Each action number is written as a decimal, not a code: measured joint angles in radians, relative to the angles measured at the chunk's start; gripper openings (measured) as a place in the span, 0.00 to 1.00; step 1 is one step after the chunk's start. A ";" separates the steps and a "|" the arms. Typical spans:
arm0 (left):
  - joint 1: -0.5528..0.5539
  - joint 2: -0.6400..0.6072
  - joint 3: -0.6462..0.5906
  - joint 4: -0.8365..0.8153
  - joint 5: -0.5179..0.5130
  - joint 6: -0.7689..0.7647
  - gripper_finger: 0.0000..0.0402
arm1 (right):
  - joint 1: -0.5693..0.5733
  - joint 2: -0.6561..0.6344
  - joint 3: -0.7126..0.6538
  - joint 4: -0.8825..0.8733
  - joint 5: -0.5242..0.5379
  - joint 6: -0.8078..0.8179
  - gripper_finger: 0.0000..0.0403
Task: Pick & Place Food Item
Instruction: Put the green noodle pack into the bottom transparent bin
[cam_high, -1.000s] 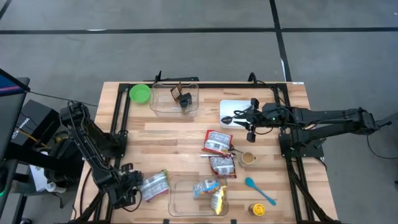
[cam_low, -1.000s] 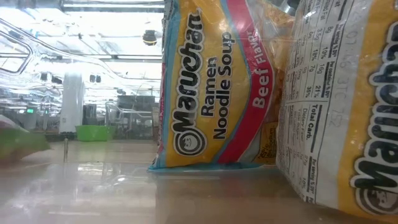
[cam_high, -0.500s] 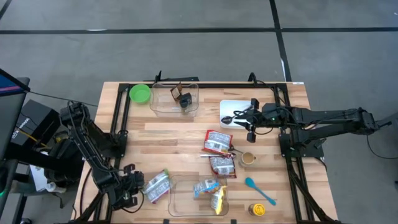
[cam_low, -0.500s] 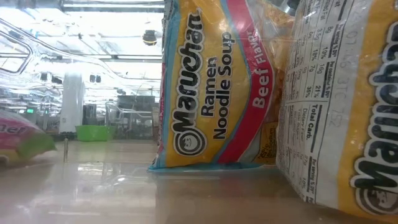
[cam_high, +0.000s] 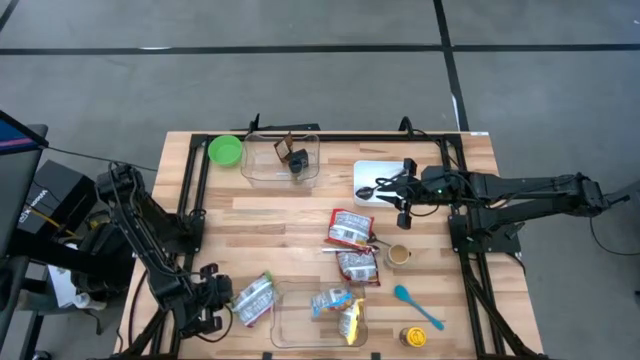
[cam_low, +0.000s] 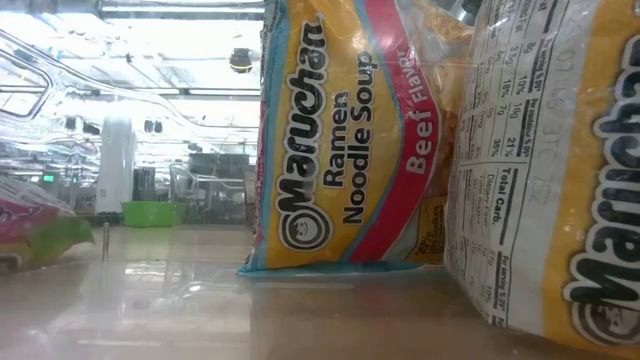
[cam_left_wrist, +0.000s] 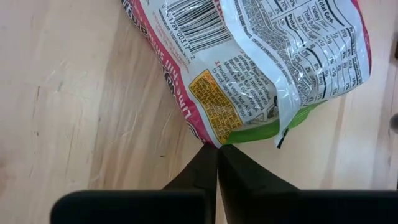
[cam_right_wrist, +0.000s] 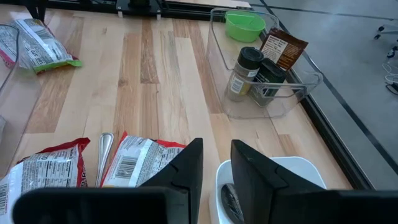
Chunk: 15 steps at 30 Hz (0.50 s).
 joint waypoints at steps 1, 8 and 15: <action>0.000 -0.007 0.000 0.000 0.000 0.000 0.00 | 0.000 0.000 0.000 0.000 0.000 0.000 0.19; 0.000 -0.126 0.000 0.002 -0.073 0.002 0.00 | 0.000 0.000 0.000 0.000 0.000 0.000 0.19; 0.000 -0.288 0.000 0.007 -0.215 0.082 0.00 | 0.000 0.000 0.000 0.000 0.000 0.000 0.19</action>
